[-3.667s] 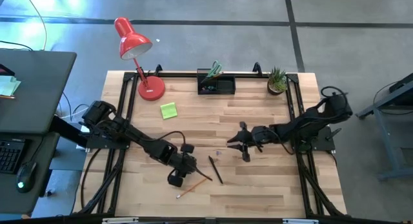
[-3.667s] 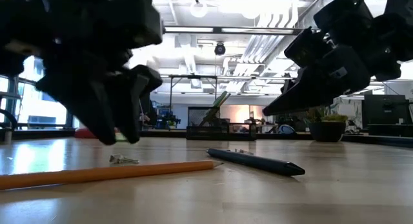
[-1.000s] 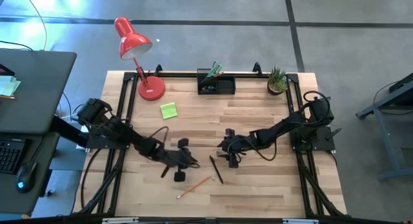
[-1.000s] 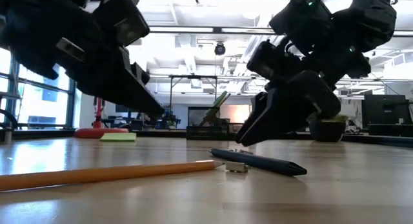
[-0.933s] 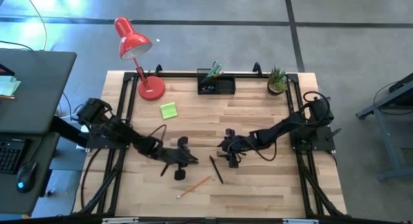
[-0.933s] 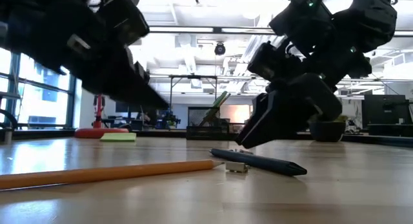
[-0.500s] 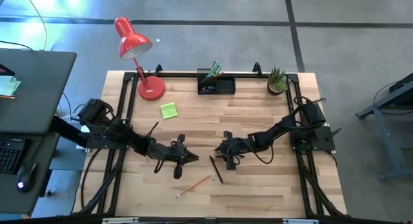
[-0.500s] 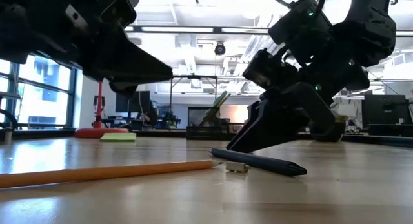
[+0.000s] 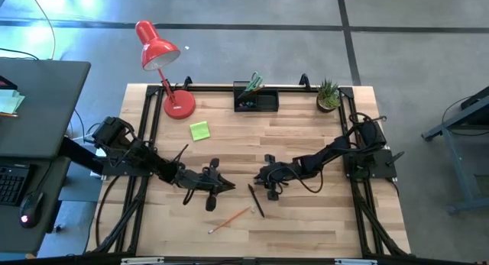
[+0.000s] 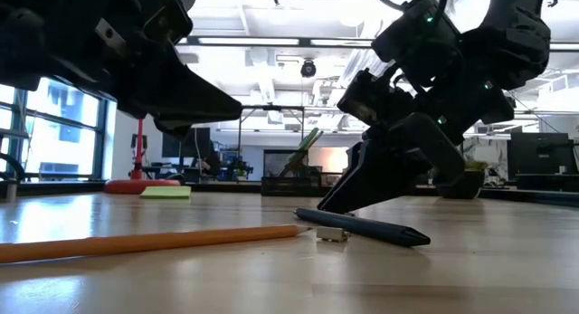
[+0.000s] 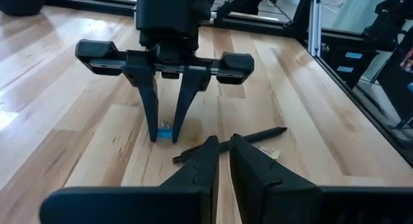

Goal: Pick and place office supplies into organizer
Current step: Put the blue binder clip into the desk organizer

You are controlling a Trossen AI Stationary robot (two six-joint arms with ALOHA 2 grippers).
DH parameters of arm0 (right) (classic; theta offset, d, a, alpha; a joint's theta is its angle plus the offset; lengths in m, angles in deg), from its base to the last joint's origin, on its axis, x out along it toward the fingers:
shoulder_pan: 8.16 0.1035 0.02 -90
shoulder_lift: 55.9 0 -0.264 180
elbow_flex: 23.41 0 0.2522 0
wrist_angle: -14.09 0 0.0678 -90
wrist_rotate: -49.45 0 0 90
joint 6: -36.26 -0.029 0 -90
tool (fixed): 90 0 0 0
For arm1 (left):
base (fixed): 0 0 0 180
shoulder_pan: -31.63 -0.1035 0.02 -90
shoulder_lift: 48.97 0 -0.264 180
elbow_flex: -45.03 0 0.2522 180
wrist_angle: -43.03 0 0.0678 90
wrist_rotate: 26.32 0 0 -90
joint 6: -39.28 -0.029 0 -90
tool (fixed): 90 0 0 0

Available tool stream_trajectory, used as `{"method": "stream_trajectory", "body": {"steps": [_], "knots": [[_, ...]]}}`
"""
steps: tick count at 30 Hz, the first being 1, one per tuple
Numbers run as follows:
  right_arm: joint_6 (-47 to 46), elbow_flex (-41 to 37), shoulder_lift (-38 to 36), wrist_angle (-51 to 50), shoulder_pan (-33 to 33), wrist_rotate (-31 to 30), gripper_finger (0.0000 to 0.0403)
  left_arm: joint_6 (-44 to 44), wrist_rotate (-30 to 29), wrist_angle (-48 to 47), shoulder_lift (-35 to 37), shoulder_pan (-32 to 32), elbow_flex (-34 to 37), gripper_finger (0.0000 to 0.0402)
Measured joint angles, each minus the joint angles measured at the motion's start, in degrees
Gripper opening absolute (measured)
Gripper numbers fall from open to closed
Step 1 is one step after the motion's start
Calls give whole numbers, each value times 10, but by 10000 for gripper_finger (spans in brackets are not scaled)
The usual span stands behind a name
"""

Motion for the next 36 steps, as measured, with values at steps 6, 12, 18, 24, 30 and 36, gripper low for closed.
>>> {"method": "stream_trajectory", "body": {"steps": [6, 12, 18, 24, 30, 36], "knots": [[12, -2, -14, 1, -1, -3, 77, 0, 0, 0, 0, 0, 0, 26], [50, -5, -52, -19, -19, -3, 62, 0, 0, 0, 0, 0, 0, 26], [90, -4, -84, -21, -65, -4, 66, 0, 0, 0, 0, 0, 0, 26], [173, 16, -97, 23, -146, -4, 66, 0, 0, 0, 0, 0, 0, 26], [195, 111, -97, -30, -258, 39, 61, 0, 0, 0, 0, 0, 0, 26], [205, 238, -64, -164, -358, 116, 70, -2, -1, -7, 0, 0, -1, 26]]}}
